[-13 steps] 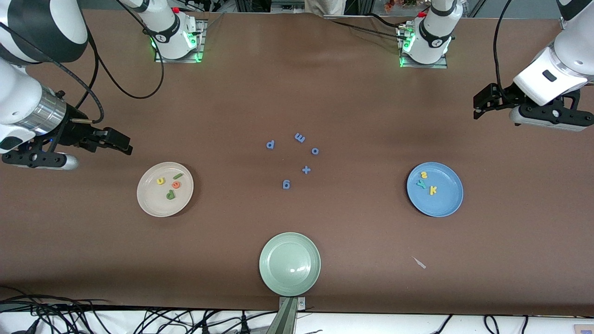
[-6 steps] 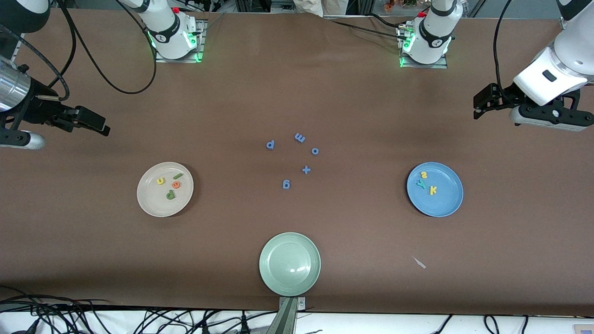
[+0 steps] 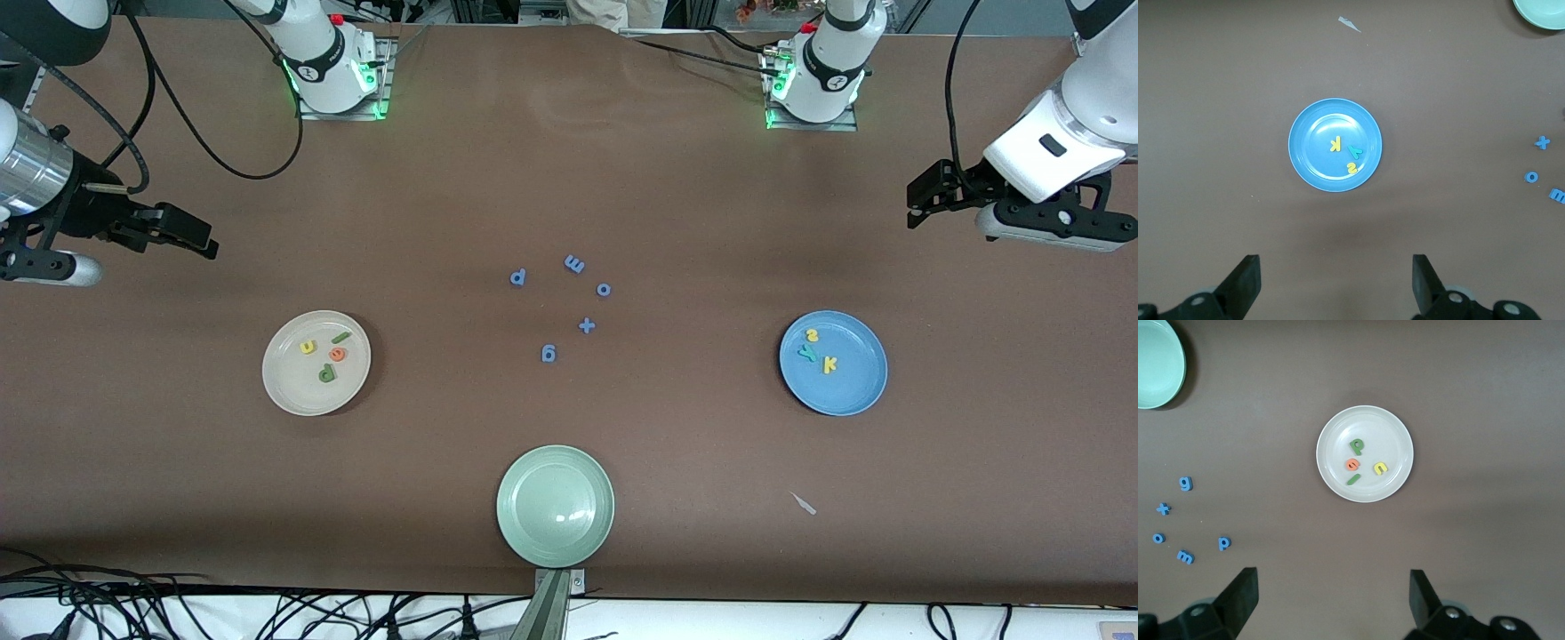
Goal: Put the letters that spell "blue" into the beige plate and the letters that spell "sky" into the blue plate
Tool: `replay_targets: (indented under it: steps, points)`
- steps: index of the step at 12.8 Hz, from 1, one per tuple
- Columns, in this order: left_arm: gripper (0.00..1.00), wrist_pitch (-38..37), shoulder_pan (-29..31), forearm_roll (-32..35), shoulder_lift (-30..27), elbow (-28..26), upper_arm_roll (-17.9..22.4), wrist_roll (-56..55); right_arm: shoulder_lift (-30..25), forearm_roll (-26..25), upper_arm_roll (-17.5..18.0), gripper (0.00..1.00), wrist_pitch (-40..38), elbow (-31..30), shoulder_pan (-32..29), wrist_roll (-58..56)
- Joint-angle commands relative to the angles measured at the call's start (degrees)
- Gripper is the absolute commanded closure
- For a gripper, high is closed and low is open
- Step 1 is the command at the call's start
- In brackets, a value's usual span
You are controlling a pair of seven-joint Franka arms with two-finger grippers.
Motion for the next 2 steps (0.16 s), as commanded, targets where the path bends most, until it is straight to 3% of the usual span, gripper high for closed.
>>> replay_targets:
  steps: [1, 2]
  points:
    - [0.0, -0.81, -0.01, 0.66, 0.43, 1.18, -0.04, 0.63, -0.42, -0.99, 0.14, 0.0, -0.63, -0.16, 0.27, -0.03]
    - [0.0, -0.81, -0.01, 0.66, 0.43, 1.18, 0.05, 0.63, -0.42, -0.99, 0.14, 0.0, -0.63, -0.16, 0.27, -0.29]
